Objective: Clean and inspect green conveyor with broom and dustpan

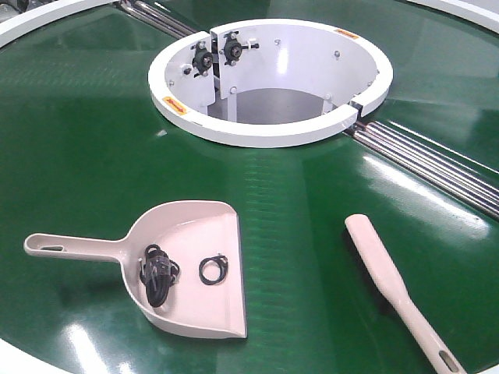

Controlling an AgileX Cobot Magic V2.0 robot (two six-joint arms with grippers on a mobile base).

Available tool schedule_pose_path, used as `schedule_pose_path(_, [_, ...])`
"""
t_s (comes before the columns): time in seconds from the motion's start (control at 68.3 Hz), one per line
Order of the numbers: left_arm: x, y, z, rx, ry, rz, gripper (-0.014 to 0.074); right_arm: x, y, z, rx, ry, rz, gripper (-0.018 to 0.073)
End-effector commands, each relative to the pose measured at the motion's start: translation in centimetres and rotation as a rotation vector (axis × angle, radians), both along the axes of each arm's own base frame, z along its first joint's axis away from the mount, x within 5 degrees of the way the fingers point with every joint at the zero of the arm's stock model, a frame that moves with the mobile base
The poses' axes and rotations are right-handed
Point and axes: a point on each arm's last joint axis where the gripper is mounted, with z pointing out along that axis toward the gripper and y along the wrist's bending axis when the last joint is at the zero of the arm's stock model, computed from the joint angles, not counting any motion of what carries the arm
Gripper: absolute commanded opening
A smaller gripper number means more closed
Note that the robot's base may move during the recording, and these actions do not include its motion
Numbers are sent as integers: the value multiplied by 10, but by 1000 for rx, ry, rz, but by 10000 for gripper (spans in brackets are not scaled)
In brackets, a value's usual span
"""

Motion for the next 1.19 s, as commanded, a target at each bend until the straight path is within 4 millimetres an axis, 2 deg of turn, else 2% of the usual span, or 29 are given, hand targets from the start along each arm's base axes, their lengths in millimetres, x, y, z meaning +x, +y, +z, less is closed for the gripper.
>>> schedule_pose_path(0.0, [0, 0, -2, -20, -61, -3, -8, -1, 0, 0, -12, -64, -1, -9])
schedule_pose_path(1.171, [0, 0, -2, -20, -61, -3, -8, -1, 0, 0, -12, -63, -2, -9])
